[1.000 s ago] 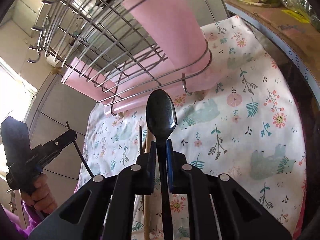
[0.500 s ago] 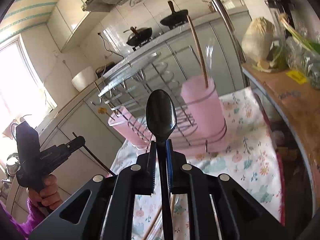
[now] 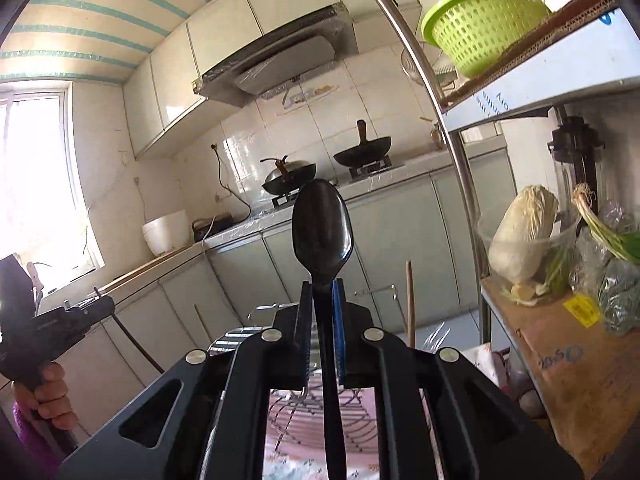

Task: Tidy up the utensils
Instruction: 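Lift the dark chopstick and black spoon upright and carry them above the pink cup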

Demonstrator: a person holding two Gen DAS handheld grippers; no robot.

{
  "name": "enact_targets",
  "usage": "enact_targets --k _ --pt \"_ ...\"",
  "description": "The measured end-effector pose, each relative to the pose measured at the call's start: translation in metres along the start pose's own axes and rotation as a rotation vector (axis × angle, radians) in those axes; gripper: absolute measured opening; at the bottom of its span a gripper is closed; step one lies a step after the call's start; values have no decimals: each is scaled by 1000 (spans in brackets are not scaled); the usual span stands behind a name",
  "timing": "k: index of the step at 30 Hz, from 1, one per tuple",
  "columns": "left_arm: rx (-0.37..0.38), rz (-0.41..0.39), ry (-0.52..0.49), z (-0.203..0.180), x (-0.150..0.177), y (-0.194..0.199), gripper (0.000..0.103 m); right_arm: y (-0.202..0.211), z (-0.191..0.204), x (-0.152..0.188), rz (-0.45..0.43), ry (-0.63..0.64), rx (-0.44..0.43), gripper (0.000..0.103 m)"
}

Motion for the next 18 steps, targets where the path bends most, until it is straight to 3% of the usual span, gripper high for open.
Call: enact_targets --k 8,18 --pt "-50 -23 -13 7 -23 -33 4 -34 -18 -17 -103 21 62 10" --pt "-91 64 -8 21 1 -84 4 -62 -27 7 -109 69 102 10"
Point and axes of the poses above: each gripper's, at about its wrist camera, not at the fingertips, and y roughly against the way its jaws point, z to its left, x to its underside, the point moved 3 cm from there along -y, roughly the way its jaws point, and after that the axes turned 4 degrees about z, right-handed, at the moved point
